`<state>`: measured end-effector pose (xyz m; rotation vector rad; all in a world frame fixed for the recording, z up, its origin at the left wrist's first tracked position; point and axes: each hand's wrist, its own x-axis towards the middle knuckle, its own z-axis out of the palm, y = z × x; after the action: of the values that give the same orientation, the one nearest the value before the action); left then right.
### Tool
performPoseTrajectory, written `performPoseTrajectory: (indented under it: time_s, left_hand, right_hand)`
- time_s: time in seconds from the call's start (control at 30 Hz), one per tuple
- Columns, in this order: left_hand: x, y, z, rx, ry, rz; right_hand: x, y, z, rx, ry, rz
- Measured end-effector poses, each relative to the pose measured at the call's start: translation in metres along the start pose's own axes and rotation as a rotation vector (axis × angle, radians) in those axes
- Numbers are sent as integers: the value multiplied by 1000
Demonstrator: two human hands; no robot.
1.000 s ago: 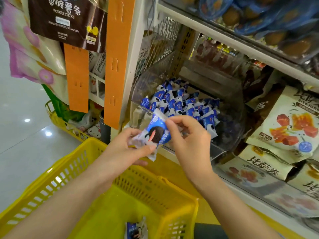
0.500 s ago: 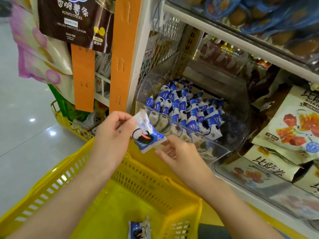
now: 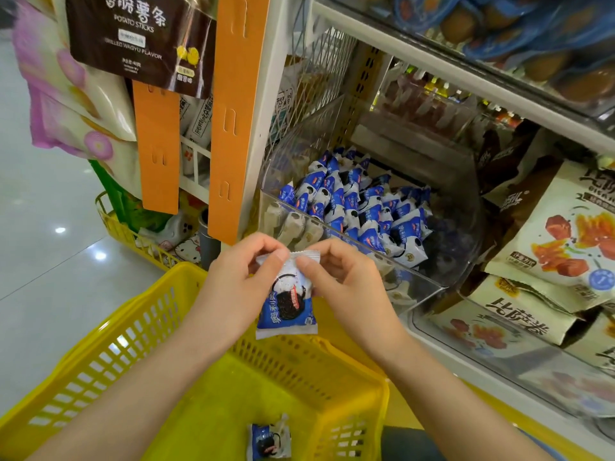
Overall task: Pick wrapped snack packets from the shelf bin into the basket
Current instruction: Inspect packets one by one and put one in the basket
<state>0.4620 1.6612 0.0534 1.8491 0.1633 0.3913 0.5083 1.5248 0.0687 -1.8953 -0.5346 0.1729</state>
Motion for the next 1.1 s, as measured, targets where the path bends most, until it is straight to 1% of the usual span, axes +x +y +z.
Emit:
performPoseTrajectory:
  time_s: [0.07,0.2,0.27,0.33,0.4,0.47,0.5,0.53,0.57,0.63,0.67,0.7,0.8,0.9,1.0,1.1]
  left_hand:
    - [1,-3,1,19,-18,-40]
    - [1,-8,1,32,-57,-104]
    - [2,-8,1,-3,-74,-142]
    - [3,-8,3,-38,-52,-160]
    - [3,-7,4,-60,-5,-183]
    - [3,-11,3,56,25,-185]
    - [2,-12,3,138,11,-196]
    - [3,-13,3,170,-23,-228]
    - [3,-12,4,106,-66,-297]
    - [4,-3,6,-220,-143,-521]
    - [5,2,5,-374,-168,-608]
    - [6,3,4,-478,-174,-650]
    - [7,2,-3,-619,-130,-633]
    - [6,2,-4,-582,-49,-596]
    - [6,-2,-3,-483,42,-552]
    - [5,-3,-2,-423,64,-482]
  right_hand:
    - [-2,2,2,-49,-4,-30]
    - [-7,7,4,-340,50,-255]
    - [-7,8,4,-404,75,-308]
    - [-7,8,3,-379,98,-287]
    - [-5,7,2,-293,141,-218]
    - [-1,6,-1,-198,201,-136]
    - [0,5,-3,-136,229,-95]
    - [1,4,-4,-78,248,-68]
    - [1,3,-5,-46,251,-67]
    - [0,0,-4,-67,196,-130]
    - [-1,-1,-3,-96,154,-176]
    - [-2,-1,-2,-133,115,-229]
    - [-6,1,1,-284,45,-366]
    - [-9,1,2,-417,-22,-416]
    - [-10,0,4,-436,-76,-355]
    - [-8,1,5,-305,-17,-192]
